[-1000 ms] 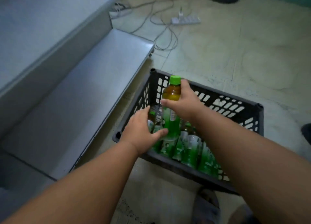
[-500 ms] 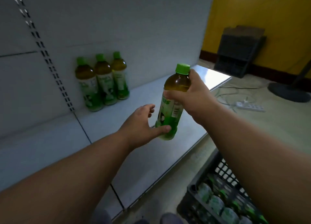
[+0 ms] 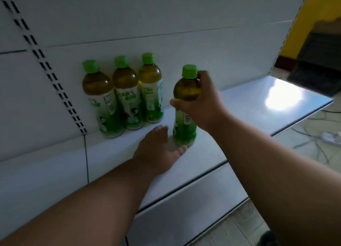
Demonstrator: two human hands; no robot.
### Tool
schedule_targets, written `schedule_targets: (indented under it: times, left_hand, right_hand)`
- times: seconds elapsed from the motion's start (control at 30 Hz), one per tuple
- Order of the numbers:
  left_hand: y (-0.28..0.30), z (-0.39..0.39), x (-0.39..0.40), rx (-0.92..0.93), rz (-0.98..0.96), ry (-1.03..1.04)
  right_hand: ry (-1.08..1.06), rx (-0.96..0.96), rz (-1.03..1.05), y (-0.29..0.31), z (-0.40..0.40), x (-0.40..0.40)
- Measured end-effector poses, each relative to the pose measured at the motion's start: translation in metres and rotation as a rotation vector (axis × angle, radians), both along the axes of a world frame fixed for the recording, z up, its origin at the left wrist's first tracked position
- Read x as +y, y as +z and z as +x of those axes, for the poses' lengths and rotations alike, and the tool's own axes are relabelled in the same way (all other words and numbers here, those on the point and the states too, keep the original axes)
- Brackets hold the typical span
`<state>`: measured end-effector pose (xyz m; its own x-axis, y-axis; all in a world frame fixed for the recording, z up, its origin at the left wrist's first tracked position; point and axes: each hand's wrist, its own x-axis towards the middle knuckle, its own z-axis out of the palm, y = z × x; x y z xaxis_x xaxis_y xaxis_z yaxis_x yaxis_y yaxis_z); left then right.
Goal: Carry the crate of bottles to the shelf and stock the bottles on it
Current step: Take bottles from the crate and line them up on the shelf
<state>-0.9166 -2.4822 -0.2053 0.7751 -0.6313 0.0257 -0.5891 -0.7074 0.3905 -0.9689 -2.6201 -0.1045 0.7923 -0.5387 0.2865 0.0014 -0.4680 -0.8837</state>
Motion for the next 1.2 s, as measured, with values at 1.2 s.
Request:
schedule_targets:
  times: [1.2]
  left_hand:
    - [-0.008, -0.005, -0.005, -0.030, 0.320, -0.046]
  right_hand:
    - [-0.078, 0.296, -0.229, -0.047, 0.077, -0.025]
